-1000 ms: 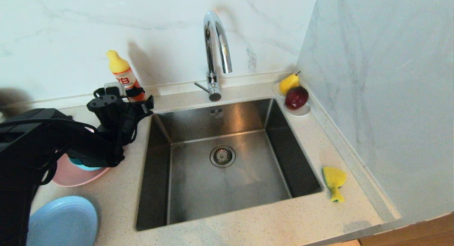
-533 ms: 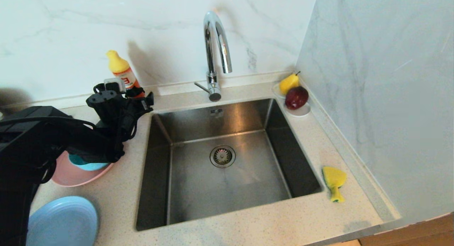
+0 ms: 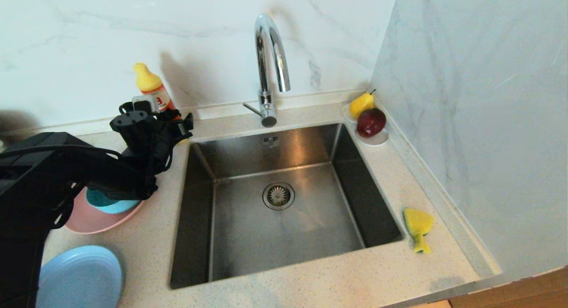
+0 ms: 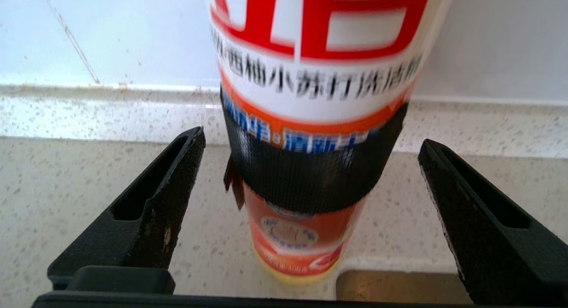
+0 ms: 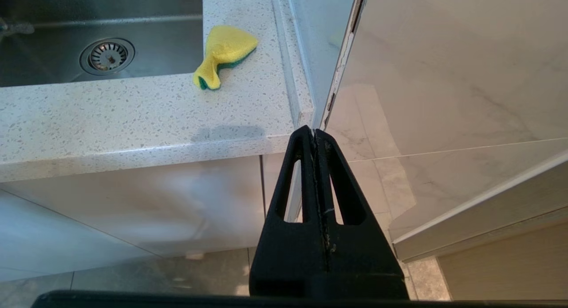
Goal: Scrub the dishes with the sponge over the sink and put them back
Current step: Grab the dish soap
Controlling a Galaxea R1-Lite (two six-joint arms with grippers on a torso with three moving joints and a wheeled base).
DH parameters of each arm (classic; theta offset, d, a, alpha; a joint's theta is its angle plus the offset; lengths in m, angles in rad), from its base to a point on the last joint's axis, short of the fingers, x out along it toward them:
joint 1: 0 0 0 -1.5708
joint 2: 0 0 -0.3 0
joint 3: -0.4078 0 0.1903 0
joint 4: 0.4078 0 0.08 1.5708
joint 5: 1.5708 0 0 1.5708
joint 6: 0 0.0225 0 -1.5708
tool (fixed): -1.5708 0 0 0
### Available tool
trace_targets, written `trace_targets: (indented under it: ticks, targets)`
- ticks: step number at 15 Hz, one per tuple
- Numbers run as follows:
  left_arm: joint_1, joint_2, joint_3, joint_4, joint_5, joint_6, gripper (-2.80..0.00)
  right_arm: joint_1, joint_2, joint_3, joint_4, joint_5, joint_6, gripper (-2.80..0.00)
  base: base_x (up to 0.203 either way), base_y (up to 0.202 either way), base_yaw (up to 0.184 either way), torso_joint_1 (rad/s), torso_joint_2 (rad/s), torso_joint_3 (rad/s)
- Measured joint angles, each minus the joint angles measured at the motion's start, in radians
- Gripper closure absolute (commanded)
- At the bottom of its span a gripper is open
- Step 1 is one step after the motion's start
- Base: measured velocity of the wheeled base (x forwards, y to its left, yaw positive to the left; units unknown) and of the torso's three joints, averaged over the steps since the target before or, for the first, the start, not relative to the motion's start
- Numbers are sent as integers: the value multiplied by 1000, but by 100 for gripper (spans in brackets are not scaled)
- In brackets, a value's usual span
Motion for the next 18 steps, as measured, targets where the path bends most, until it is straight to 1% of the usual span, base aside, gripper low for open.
trace_targets:
  ticks: [1,2,8,14,16,18]
  targets:
    - [0,2,-5,0,0,0,-280,0,0,0,0,0,0,0,0,0,0,0,0,0]
    - [0,5,-10,0,1,0,0,0,0,0,0,0,0,0,0,0,0,0,0,0]
    - [0,28,-38,0,2,1,0,0,0,0,0,0,0,0,0,0,0,0,0,0]
    - [0,50,-79,24,4,0,0,0,0,0,0,0,0,0,0,0,0,0,0,0]
    - [0,44,-81,30,10,-1,0,0,0,0,0,0,0,0,0,0,0,0,0,0]
    - [-1,21,-76,47,32,-1,0,0,0,0,0,0,0,0,0,0,0,0,0,0]
